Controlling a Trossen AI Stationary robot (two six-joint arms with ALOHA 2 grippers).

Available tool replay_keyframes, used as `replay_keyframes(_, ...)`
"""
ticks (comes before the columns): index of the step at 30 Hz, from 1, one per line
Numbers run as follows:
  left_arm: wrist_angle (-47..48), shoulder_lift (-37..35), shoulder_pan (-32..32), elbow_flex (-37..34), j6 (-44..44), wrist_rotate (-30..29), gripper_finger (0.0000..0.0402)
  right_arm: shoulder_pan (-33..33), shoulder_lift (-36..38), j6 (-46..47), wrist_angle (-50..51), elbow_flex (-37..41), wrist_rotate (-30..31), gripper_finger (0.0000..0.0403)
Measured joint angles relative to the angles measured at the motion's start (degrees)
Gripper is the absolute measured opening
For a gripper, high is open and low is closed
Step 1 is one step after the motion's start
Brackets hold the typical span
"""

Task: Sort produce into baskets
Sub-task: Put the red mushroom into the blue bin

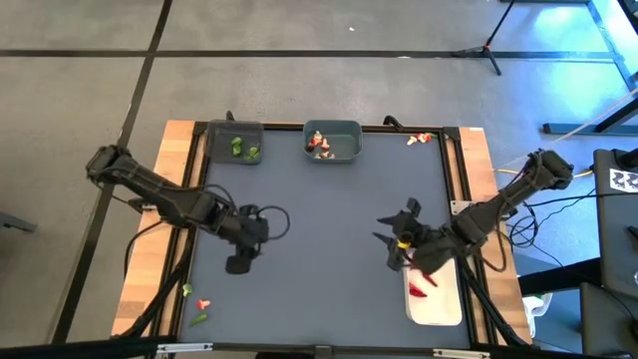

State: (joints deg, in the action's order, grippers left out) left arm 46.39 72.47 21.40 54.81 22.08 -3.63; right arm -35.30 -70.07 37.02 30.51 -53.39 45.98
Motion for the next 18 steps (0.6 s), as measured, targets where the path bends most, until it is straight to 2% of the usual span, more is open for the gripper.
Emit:
replay_keyframes(9,10.3,0.0,10.6,0.0,14.2,5.2,0.0172,5.6,-3.6,-12.6,-9.8,0.0,0.0,0.0176)
replay_keyframes(12,10.6,0.1,14.2,0.0,18.5,6.4,0.0172,7.5,-5.3,-16.4,-12.4,0.0,-0.1,0.0176)
replay_keyframes(18,8.8,0.1,19.5,0.0,25.6,9.1,0.0172,10.4,-8.1,-17.8,-14.1,0.0,-3.0,0.0176)
